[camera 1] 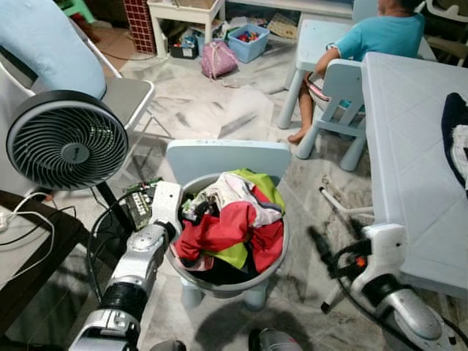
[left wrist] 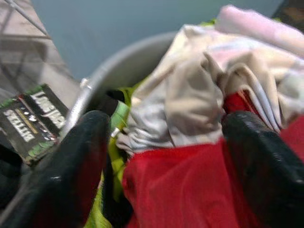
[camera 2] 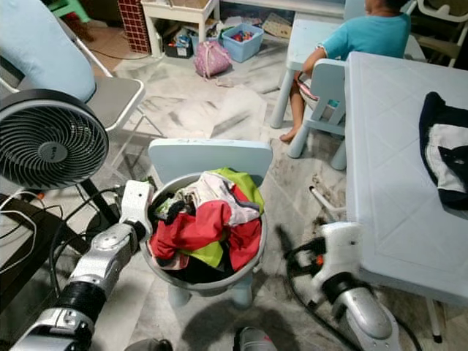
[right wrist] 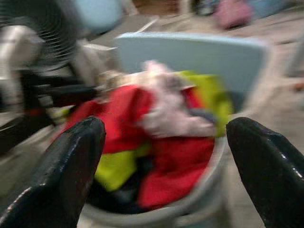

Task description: Hang hanger

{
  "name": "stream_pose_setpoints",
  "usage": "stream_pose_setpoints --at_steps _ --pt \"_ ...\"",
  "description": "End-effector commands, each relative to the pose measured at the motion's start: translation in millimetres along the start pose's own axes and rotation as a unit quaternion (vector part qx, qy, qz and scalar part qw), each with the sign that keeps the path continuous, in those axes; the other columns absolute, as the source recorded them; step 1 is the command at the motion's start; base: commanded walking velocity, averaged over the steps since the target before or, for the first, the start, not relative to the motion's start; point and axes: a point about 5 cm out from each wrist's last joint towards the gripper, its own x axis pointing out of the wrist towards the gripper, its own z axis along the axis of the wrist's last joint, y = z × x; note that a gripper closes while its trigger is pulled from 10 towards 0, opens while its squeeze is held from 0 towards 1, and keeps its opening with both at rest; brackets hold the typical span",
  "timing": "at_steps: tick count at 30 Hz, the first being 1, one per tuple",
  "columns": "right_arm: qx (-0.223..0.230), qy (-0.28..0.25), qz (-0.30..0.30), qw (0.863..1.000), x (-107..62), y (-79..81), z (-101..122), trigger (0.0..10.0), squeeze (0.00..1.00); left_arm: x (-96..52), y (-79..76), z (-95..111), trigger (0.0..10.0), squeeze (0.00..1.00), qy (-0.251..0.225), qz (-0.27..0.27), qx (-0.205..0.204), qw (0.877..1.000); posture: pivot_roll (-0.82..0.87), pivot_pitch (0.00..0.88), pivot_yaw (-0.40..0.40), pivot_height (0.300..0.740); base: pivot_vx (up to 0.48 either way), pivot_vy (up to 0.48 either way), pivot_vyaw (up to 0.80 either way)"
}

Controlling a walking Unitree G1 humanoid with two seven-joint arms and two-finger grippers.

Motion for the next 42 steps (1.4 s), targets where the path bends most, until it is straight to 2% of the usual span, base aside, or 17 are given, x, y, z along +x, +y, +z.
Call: stream_pose_setpoints --at_steps 1,5,10,14,18,28,32,34,38,39,42 --pt "-0.002 0.006 0.002 1.000 -3.6 -2.0 0 10.0 0.00 0.1 0.8 -3 0.0 0.00 0.004 -0.005 0.005 1.000 -0.21 0.150 0.003 0.740 0.000 0.000 0.00" --pt "-0.013 0.004 -0.036 0.999 1.1 -12.8 0 10.0 0.00 4.5 -4.3 -5 0.0 0.00 0.016 -0.033 -0.002 0.999 -0.21 0.138 -0.001 0.740 0.000 0.000 0.00" --pt "-0.026 0.008 -0.011 1.000 8.9 -3.0 1 10.0 0.00 9.6 -8.8 -10 0.0 0.00 0.058 -0.062 0.011 0.996 -0.21 0.120 0.007 0.740 0.000 0.000 0.00" --pt "-0.026 0.009 -0.011 1.000 10.3 -4.3 0 10.0 0.00 9.8 -9.2 -16 0.0 0.00 0.085 -0.067 0.012 0.994 -0.21 0.112 0.009 0.740 0.000 0.000 0.00" --pt "-0.036 0.009 -0.013 0.999 12.2 -7.9 2 10.0 0.00 9.5 -8.3 -21 0.0 0.00 0.102 -0.066 -0.007 0.993 -0.22 0.103 0.009 0.740 0.000 0.000 0.00" --pt "-0.044 0.007 -0.012 0.999 15.7 -12.0 6 10.0 0.00 11.3 -6.4 -18 0.0 0.00 0.099 -0.058 -0.015 0.993 -0.22 0.101 0.008 0.740 0.000 0.000 0.00" --pt "-0.031 0.011 0.008 0.999 16.3 -8.4 5 10.0 0.00 11.9 -7.0 -18 0.0 0.00 0.100 -0.056 -0.015 0.993 -0.22 0.102 0.009 0.740 0.000 0.000 0.00" --pt "-0.024 0.010 0.009 1.000 16.7 -8.2 6 10.0 0.00 12.3 -4.9 -17 0.0 0.00 0.095 -0.038 -0.013 0.995 -0.22 0.102 0.009 0.740 0.000 0.000 0.00" --pt "-0.027 0.002 -0.006 1.000 21.3 -13.1 7 10.0 0.00 13.2 1.2 -5 0.0 0.00 0.047 -0.006 0.004 0.999 -0.19 0.092 0.010 0.740 0.000 0.000 0.00" --pt "-0.027 0.002 -0.006 1.000 21.3 -13.1 7 10.0 0.00 13.2 1.2 -5 0.0 0.00 0.047 -0.006 0.004 0.999 -0.19 0.092 0.010 0.740 0.000 0.000 0.00" --pt "-0.021 -0.006 -0.005 1.000 30.5 -12.8 6 10.0 0.00 11.9 5.3 0 0.0 0.00 0.015 0.007 0.003 1.000 -0.16 0.084 0.012 0.740 0.000 0.000 0.00"
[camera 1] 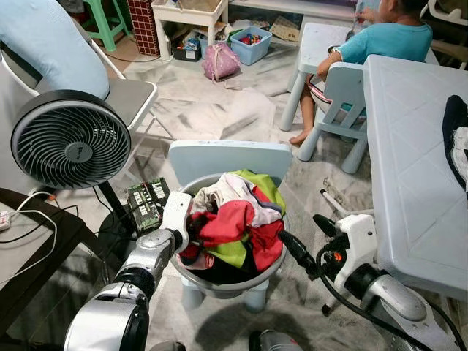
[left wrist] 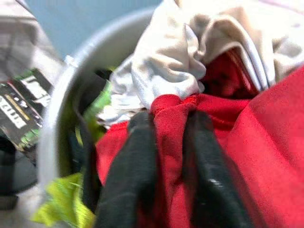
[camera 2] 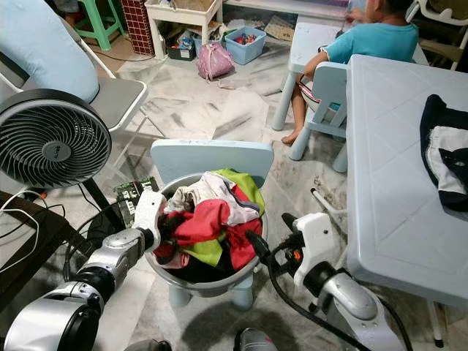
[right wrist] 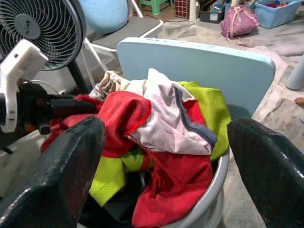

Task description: Hang hanger

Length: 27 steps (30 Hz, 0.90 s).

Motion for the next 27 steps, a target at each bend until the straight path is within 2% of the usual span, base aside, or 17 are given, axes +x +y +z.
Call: stream_pose_setpoints --at_steps 1,4,5,7,8,9,10,12,14,15,18,23,24,25,27 --pt "0.004 -0.007 -0.003 1.000 6.7 1.6 -2 10.0 0.00 -3.0 6.2 9 0.0 0.00 -0.042 0.012 0.007 0.999 -0.14 0.080 0.014 0.740 0.000 0.000 0.00" --pt "0.007 -0.011 -0.005 1.000 10.7 2.8 -3 10.0 0.00 -4.8 7.7 15 0.0 0.00 -0.073 0.023 0.021 0.997 -0.13 0.077 0.015 0.740 0.000 0.000 0.00" --pt "0.009 -0.012 -0.005 1.000 13.5 3.4 -4 10.0 0.00 -6.5 10.2 24 0.0 0.00 -0.103 0.036 0.032 0.994 -0.11 0.072 0.019 0.740 0.000 0.000 0.00" --pt "0.011 -0.017 -0.006 1.000 16.5 4.2 -4 10.0 0.00 -12.2 12.4 45 0.0 0.00 -0.176 0.053 0.066 0.981 -0.10 0.067 0.019 0.740 0.000 0.000 0.00" --pt "0.011 -0.020 -0.007 1.000 19.7 4.2 -5 10.0 0.00 -18.3 11.0 66 0.0 0.00 -0.234 0.056 0.088 0.967 -0.10 0.063 0.020 0.740 0.000 0.000 0.00" --pt "0.011 -0.020 -0.007 1.000 19.7 4.2 -5 10.0 0.00 -18.3 11.0 66 0.0 0.00 -0.234 0.056 0.088 0.967 -0.10 0.063 0.020 0.740 0.000 0.000 0.00" --pt "0.012 -0.025 -0.008 1.000 22.8 4.1 -4 10.0 0.00 -23.2 4.1 82 0.0 0.00 -0.274 0.033 0.110 0.955 -0.09 0.059 0.022 0.740 0.000 0.000 0.00" --pt "0.011 -0.028 -0.009 1.000 25.1 3.7 -4 10.0 0.00 -28.2 -3.6 96 0.0 0.00 -0.307 0.010 0.137 0.942 -0.08 0.056 0.022 0.740 0.000 0.000 0.00" --pt "0.011 -0.030 -0.010 0.999 27.4 3.0 -4 10.0 0.00 -30.6 -9.6 107 0.0 0.00 -0.324 -0.012 0.147 0.934 -0.07 0.052 0.022 0.740 0.000 0.000 0.00" --pt "0.011 -0.033 -0.011 0.999 30.0 2.0 -3 10.0 0.00 -33.1 -18.2 119 0.0 0.00 -0.338 -0.045 0.174 0.924 -0.07 0.049 0.023 0.740 0.000 0.000 0.00" --pt "0.009 -0.038 -0.010 0.999 33.8 1.5 -2 10.0 0.00 -34.8 -29.0 128 0.0 0.00 -0.344 -0.091 0.210 0.911 -0.06 0.044 0.025 0.740 0.000 0.000 0.00" --pt "0.006 -0.045 -0.012 0.999 37.2 0.5 0 10.0 0.00 -38.1 -43.3 132 0.0 0.00 -0.332 -0.152 0.238 0.900 -0.07 0.041 0.029 0.740 0.000 0.000 0.00" --pt "0.004 -0.046 -0.014 0.999 37.1 -0.8 1 10.0 0.00 -43.6 -50.9 131 0.0 0.00 -0.330 -0.178 0.275 0.885 -0.07 0.041 0.029 0.740 0.000 0.000 0.00" --pt "0.004 -0.046 -0.014 0.999 37.1 -0.8 1 10.0 0.00 -43.6 -50.9 131 0.0 0.00 -0.330 -0.178 0.275 0.885 -0.07 0.041 0.029 0.740 0.000 0.000 0.00" --pt "0.003 -0.047 -0.016 0.999 37.0 -2.0 0 10.0 0.00 -48.5 -54.3 132 0.0 0.00 -0.333 -0.186 0.293 0.877 -0.06 0.042 0.028 0.740 0.000 0.000 0.00"
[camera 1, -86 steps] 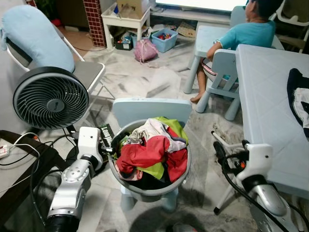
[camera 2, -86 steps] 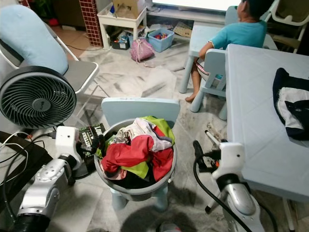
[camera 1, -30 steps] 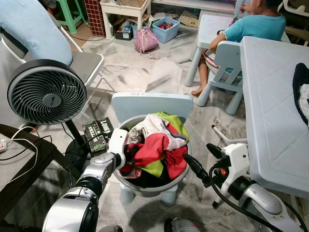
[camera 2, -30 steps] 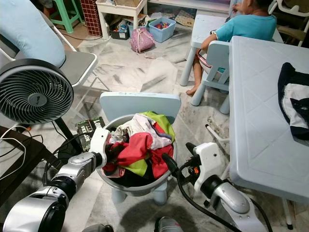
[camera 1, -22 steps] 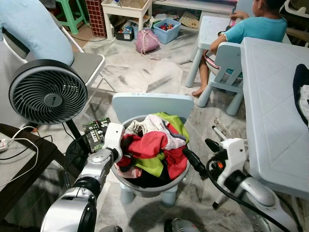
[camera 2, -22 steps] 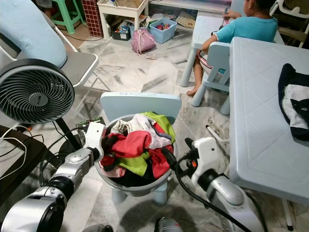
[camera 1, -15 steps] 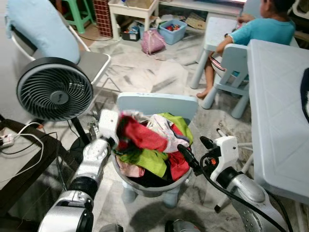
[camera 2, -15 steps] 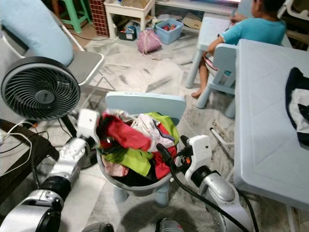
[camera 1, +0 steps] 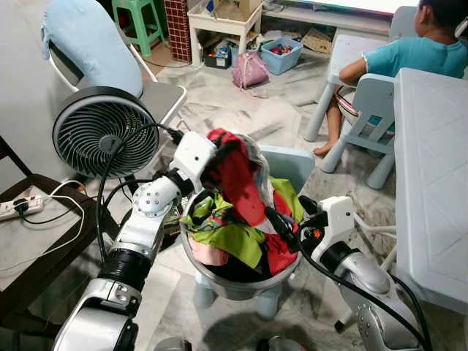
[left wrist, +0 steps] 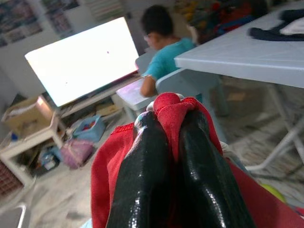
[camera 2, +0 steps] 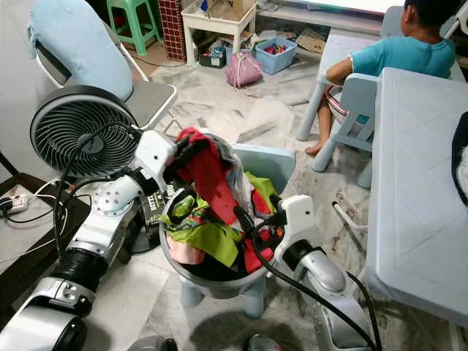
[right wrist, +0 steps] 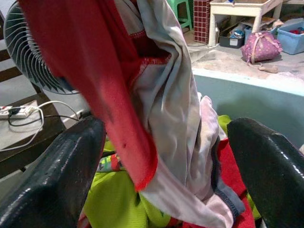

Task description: Hang hanger

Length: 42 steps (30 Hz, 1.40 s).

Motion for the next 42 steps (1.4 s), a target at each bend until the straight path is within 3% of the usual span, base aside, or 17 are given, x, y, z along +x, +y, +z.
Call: stream_pose_setpoints --at_steps 1,5,7,9,13,14,17,22,31,32,33,36,38,39,41,42 --pt "-0.007 0.001 -0.006 1.000 -0.4 -3.2 0 10.0 0.00 -0.5 -0.6 10 0.0 0.00 -0.014 -0.009 0.020 1.000 -0.06 0.043 0.026 0.740 0.000 0.000 0.00" --pt "-0.008 0.001 -0.007 1.000 0.6 -4.3 -1 10.0 0.00 -1.9 -2.0 27 0.0 0.00 -0.039 -0.024 -0.004 0.999 -0.05 0.043 0.019 0.740 0.000 0.000 0.00" --pt "-0.009 0.000 -0.003 1.000 3.0 -3.4 -1 10.0 0.00 -2.4 -11.8 34 0.0 0.00 -0.044 -0.064 -0.065 0.995 -0.05 0.043 0.014 0.740 0.000 0.000 0.00" --pt "-0.010 -0.001 0.000 1.000 4.9 -2.8 -1 10.0 0.00 -1.4 -15.7 41 0.0 0.00 -0.053 -0.072 -0.098 0.991 -0.05 0.042 0.013 0.740 0.000 0.000 0.00" --pt "-0.012 -0.002 0.000 1.000 6.0 -3.9 0 10.0 0.00 3.3 3.5 52 0.0 0.00 -0.075 0.006 -0.080 0.994 -0.04 0.039 0.012 0.740 0.000 0.000 0.00" --pt "-0.012 -0.002 -0.001 1.000 6.3 -4.6 0 10.0 0.00 5.0 16.2 58 0.0 0.00 -0.090 0.051 -0.093 0.990 -0.04 0.039 0.012 0.740 0.000 0.000 0.00" --pt "-0.014 -0.003 -0.001 1.000 7.1 -6.2 0 10.0 0.00 7.6 39.6 75 0.0 0.00 -0.118 0.120 -0.131 0.977 -0.04 0.035 0.012 0.740 0.000 0.000 0.00" --pt "-0.014 -0.005 0.001 1.000 12.2 -6.2 -2 10.0 0.00 15.4 50.6 98 0.0 0.00 -0.146 0.131 -0.161 0.967 -0.03 0.017 0.021 0.740 0.000 0.000 0.00" --pt "-0.012 -0.010 0.000 1.000 18.7 -3.6 -3 10.0 0.00 29.2 48.1 125 0.0 0.00 -0.177 0.107 -0.164 0.965 -0.01 0.000 0.036 0.740 0.000 0.000 0.00" --pt "-0.012 -0.011 0.000 1.000 20.3 -3.1 -5 10.0 0.00 32.4 37.7 109 0.0 0.00 -0.132 0.088 -0.170 0.973 -0.01 0.000 0.039 0.740 0.000 0.000 0.00" --pt "-0.012 -0.011 0.000 1.000 20.3 -3.1 -5 10.0 0.00 32.4 37.7 109 0.0 0.00 -0.132 0.088 -0.170 0.973 -0.01 0.000 0.039 0.740 0.000 0.000 0.00" --pt "-0.018 -0.013 -0.005 1.000 20.1 -5.0 -4 10.0 0.00 27.2 17.0 71 0.0 0.00 -0.041 0.072 -0.184 0.980 -0.02 0.004 0.042 0.740 0.000 0.000 0.00" --pt "-0.023 -0.013 -0.013 1.000 18.1 -8.5 -5 10.0 0.00 18.3 7.7 47 0.0 0.00 0.011 0.090 -0.184 0.979 -0.02 0.005 0.042 0.740 0.000 0.000 0.00" --pt "-0.023 -0.013 -0.013 1.000 18.1 -8.5 -5 10.0 0.00 18.3 7.7 47 0.0 0.00 0.011 0.090 -0.184 0.979 -0.02 0.005 0.042 0.740 0.000 0.000 0.00" --pt "-0.030 -0.010 -0.022 0.999 14.7 -13.2 -5 10.0 0.00 2.1 7.3 27 0.0 0.00 0.061 0.151 -0.195 0.967 -0.02 0.017 0.038 0.740 0.000 0.000 0.00" --pt "-0.030 -0.010 -0.022 0.999 14.7 -13.2 -5 10.0 0.00 2.1 7.3 27 0.0 0.00 0.061 0.151 -0.195 0.967 -0.02 0.017 0.038 0.740 0.000 0.000 0.00"
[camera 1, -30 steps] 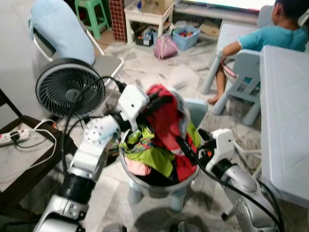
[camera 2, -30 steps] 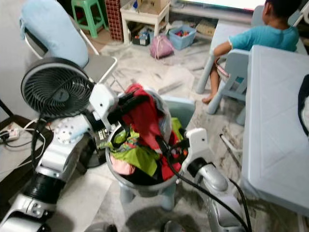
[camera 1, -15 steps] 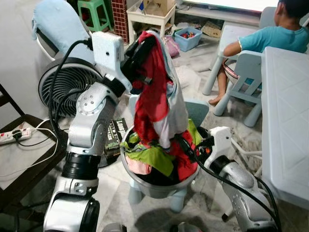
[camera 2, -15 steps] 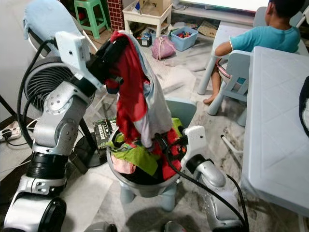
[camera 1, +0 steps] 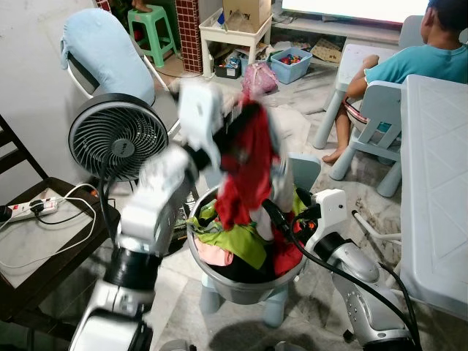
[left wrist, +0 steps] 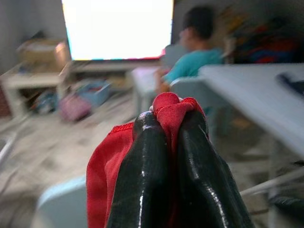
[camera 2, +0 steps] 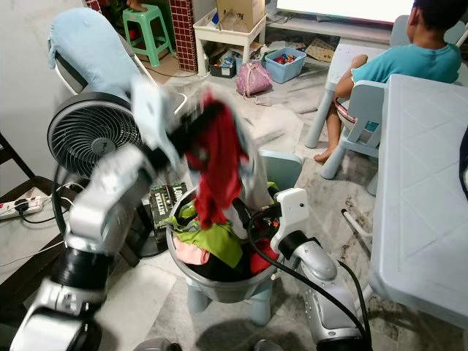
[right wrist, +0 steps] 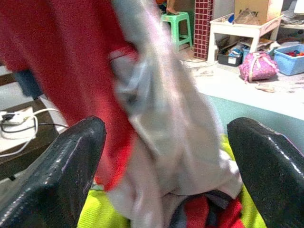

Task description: Hang hanger

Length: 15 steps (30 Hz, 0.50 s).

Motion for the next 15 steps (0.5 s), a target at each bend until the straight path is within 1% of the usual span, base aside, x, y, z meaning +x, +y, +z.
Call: stream_pose_setpoints --at_steps 1,2,4,5,7,8,9,10,11,12,14,15 --pt "-0.007 0.004 -0.013 1.000 -4.7 -7.5 -2 10.0 0.00 -16.8 17.7 -10 0.0 0.00 0.026 0.082 -0.005 0.996 -0.02 0.023 0.033 0.740 0.000 0.000 0.00" --pt "-0.009 0.005 -0.017 1.000 -5.6 -10.2 -2 10.0 0.00 -30.7 27.8 -21 0.0 0.00 0.045 0.124 -0.007 0.991 -0.01 0.026 0.029 0.740 0.000 0.000 0.00" --pt "-0.011 0.006 -0.021 1.000 -5.8 -13.1 -2 10.0 0.00 -49.9 39.8 -36 0.0 0.00 0.073 0.170 -0.003 0.983 -0.01 0.028 0.026 0.740 0.000 0.000 0.00" --pt "-0.012 0.006 -0.021 1.000 -5.2 -13.5 -2 10.0 0.00 -57.7 44.0 -44 0.0 0.00 0.092 0.185 -0.006 0.978 0.00 0.030 0.022 0.740 0.000 0.000 0.00" --pt "-0.013 0.005 -0.020 1.000 -3.0 -13.1 -1 10.0 0.00 -72.7 51.3 -61 0.0 0.00 0.126 0.223 -0.043 0.966 0.00 0.032 0.014 0.740 0.000 0.000 0.00" --pt "-0.015 0.004 -0.018 1.000 -1.5 -12.5 0 10.0 0.00 -79.8 53.1 -71 0.0 0.00 0.149 0.236 -0.073 0.958 0.00 0.033 0.011 0.740 0.000 0.000 0.00" --pt "-0.016 0.003 -0.017 1.000 -0.5 -12.1 1 10.0 0.00 -84.1 53.7 -77 0.0 0.00 0.163 0.243 -0.091 0.952 0.00 0.033 0.011 0.740 0.000 0.000 0.00" --pt "-0.018 0.002 -0.015 1.000 0.5 -12.2 1 10.0 0.00 -88.0 50.7 -89 0.0 0.00 0.195 0.235 -0.124 0.944 0.00 0.036 0.006 0.740 0.000 0.000 0.00" --pt "-0.021 0.002 -0.014 1.000 1.4 -13.0 3 10.0 0.00 -90.4 44.9 -99 0.0 0.00 0.223 0.210 -0.146 0.941 0.00 0.036 0.003 0.740 0.000 0.000 0.00" --pt "-0.022 0.001 -0.014 1.000 1.8 -13.6 3 10.0 0.00 -91.5 40.7 -104 0.0 0.00 0.239 0.192 -0.158 0.939 0.00 0.036 0.003 0.740 0.000 0.000 0.00" --pt "-0.026 0.001 -0.016 1.000 2.1 -15.7 4 10.0 0.00 -92.1 37.0 -109 0.0 0.00 0.258 0.161 -0.155 0.940 0.00 0.037 0.000 0.740 0.000 0.000 0.00" --pt "-0.026 0.001 -0.016 1.000 2.1 -15.7 4 10.0 0.00 -92.1 37.0 -109 0.0 0.00 0.258 0.161 -0.155 0.940 0.00 0.037 0.000 0.740 0.000 0.000 0.00"
